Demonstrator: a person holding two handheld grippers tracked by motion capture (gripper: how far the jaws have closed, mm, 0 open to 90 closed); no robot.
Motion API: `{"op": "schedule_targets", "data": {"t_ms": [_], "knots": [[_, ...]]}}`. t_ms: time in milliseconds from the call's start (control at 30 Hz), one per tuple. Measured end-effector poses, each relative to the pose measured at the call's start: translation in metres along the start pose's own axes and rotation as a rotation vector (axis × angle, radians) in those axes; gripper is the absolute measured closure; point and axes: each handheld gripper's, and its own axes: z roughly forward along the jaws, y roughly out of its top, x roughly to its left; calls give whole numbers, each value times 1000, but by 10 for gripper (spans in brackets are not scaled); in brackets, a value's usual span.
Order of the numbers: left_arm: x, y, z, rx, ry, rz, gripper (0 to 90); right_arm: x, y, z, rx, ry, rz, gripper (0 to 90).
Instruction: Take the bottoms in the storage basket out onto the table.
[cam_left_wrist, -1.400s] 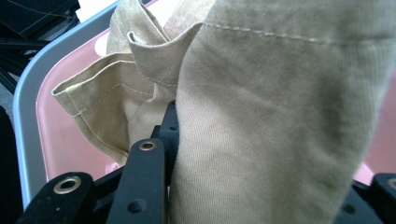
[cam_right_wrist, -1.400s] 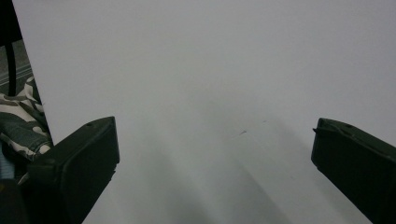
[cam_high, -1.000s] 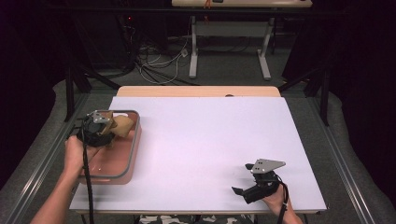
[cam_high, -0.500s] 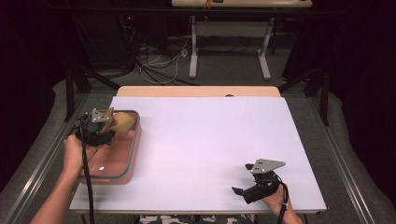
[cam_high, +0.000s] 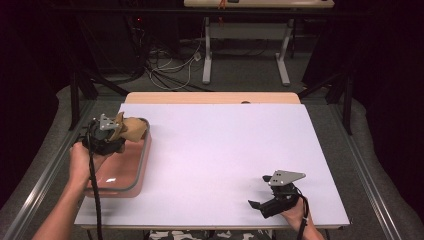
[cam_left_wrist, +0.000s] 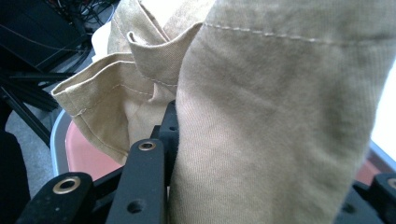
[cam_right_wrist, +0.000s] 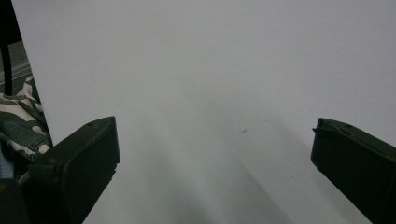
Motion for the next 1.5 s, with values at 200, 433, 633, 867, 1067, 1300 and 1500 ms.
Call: {"op": "schedule_targets", "data": {"t_ms": [200, 433, 633, 867, 1067, 1300, 1500], "knots": [[-4, 4, -2, -6, -14, 15, 645, 0, 0, 0, 4, 5, -8, 6], [-11, 9, -6, -26, -15, 43, 644, 0, 0, 1, 3, 3, -5, 7], [-15, 13, -8, -32, -18, 64, 644, -1, 0, 1, 3, 5, -7, 7], [-23, 19, -10, -47, -29, 85, 644, -1, 0, 1, 2, 7, -7, 7], [-29, 24, -12, -53, -34, 104, 644, -1, 0, 1, 3, 4, -7, 7], [-35, 28, -14, -55, -42, 135, 643, -1, 0, 1, 3, 6, -8, 7], [-40, 32, -13, -57, -53, 148, 643, -1, 0, 1, 5, 4, -6, 7]]}}
